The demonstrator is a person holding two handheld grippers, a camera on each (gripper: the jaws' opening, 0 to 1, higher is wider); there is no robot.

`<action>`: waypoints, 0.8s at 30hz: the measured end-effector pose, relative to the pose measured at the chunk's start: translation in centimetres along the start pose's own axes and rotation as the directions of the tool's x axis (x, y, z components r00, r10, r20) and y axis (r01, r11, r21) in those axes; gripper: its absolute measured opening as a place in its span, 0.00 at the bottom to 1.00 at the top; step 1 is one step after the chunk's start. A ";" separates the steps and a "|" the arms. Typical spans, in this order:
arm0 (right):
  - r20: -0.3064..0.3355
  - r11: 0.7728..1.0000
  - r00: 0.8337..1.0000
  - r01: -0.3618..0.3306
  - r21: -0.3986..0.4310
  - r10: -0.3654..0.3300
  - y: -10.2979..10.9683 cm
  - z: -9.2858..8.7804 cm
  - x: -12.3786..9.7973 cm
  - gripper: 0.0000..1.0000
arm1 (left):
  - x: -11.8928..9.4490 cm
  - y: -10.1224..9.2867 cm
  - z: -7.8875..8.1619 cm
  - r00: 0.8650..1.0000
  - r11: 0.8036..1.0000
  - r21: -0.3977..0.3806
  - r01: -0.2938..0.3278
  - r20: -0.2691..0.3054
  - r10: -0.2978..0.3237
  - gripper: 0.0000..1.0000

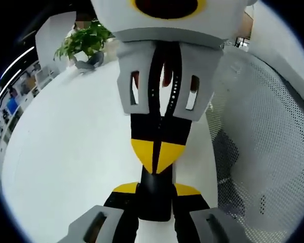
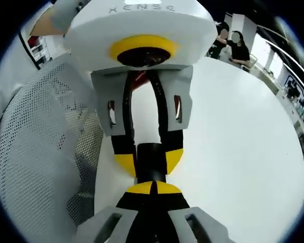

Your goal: Press the specified remote control buttons in sequence, fully releasing each button before pressing the next.

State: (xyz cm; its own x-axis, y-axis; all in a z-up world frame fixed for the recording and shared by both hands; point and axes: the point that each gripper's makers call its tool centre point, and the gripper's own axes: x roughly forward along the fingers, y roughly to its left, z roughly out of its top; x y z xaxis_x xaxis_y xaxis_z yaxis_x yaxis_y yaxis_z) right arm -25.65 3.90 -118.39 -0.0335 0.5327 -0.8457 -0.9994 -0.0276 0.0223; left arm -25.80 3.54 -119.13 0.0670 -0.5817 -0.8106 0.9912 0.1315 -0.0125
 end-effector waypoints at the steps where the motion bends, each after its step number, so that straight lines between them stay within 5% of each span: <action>1: -0.002 1.000 1.000 -0.005 0.020 0.005 -0.1 0.0 0.0 0.00 | 0.0 0.0 0.0 1.000 1.000 0.000 0.000 0.004 0.000 0.24; 12: 0.078 1.000 0.997 0.022 0.017 -0.023 -0.1 0.2 -0.1 0.00 | -0.1 0.0 0.0 1.000 1.000 -0.007 -0.004 0.008 0.004 0.24; 17: 0.123 0.991 0.990 0.047 0.123 -0.063 -0.3 -0.7 -0.6 0.01 | 0.0 0.0 0.0 1.000 0.999 -0.031 -0.023 0.011 0.023 0.25; 21: 0.143 0.976 0.988 0.029 0.214 -0.061 0.1 -1.9 -1.2 0.17 | 0.0 0.0 0.1 0.999 0.998 -0.053 -0.039 0.022 0.040 0.25; 24: 0.087 0.977 0.992 0.069 0.204 -0.088 0.0 -3.6 -1.4 0.24 | 0.1 0.0 0.2 0.998 0.997 -0.060 -0.052 0.021 0.053 0.25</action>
State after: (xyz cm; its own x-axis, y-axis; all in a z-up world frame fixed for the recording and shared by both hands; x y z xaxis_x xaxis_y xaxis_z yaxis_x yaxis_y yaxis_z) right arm -25.61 0.12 -119.06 0.0541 0.6048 -0.7945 -0.9806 0.1824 0.0720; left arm -25.81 3.34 -119.07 0.1222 -0.5907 -0.7976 0.9778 0.2094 -0.0053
